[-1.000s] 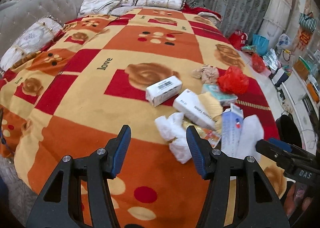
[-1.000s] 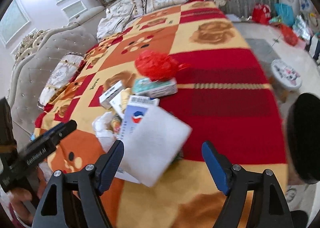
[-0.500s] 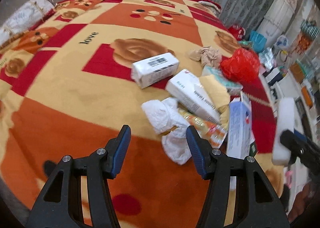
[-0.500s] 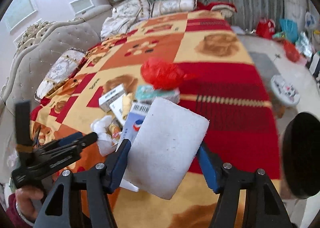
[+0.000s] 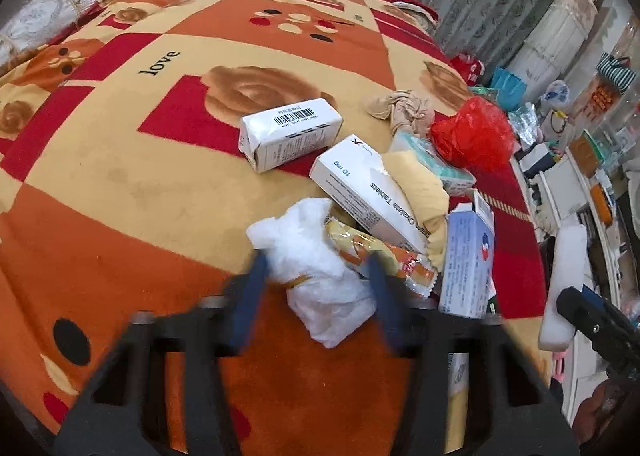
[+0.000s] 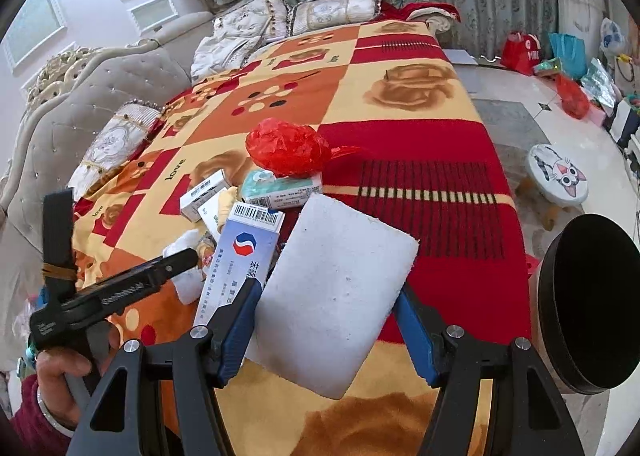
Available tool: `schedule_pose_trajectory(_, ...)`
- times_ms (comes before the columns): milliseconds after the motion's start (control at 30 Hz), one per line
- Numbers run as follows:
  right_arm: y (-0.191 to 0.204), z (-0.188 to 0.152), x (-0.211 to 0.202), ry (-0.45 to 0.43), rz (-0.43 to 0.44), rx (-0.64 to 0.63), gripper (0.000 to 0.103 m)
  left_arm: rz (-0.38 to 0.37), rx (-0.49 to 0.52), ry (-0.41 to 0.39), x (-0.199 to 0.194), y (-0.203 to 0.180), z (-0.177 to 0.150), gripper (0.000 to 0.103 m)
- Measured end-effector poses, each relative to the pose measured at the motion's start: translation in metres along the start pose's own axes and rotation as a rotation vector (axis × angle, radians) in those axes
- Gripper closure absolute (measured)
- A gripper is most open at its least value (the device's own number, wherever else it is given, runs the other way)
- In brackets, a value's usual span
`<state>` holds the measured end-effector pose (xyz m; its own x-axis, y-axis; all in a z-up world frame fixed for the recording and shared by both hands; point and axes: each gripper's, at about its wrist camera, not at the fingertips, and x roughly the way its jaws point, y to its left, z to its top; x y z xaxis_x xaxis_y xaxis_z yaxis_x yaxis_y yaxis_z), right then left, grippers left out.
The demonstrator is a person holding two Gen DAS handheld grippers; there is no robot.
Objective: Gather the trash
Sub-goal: 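Grasp the white foam pad with the right tool while the left tool grasps the crumpled tissue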
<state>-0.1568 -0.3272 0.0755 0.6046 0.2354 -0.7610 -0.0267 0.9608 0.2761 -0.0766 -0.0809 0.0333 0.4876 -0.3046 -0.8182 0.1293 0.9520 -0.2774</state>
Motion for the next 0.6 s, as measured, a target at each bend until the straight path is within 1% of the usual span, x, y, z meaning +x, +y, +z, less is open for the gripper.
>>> schedule_pose_trajectory(100, -0.001, 0.000, -0.004, -0.010, -0.011, -0.010, 0.038, -0.019, 0.006, -0.004, -0.010, 0.003, -0.001, 0.073)
schedule_pose_trajectory(300, -0.009, -0.001, -0.014, -0.032, -0.024, -0.006, 0.038, -0.037, 0.068, -0.058, -0.049, -0.010, 0.007, 0.074)
schedule_pose_trajectory(433, -0.020, -0.002, -0.023, -0.051, -0.046, 0.007, 0.038, -0.073, 0.124, -0.088, -0.072, -0.037, 0.015, 0.074)
schedule_pose_trajectory(600, -0.044, -0.004, -0.038, -0.072, -0.083, 0.042, 0.038, -0.127, 0.203, -0.100, -0.080, -0.085, 0.017, 0.074)
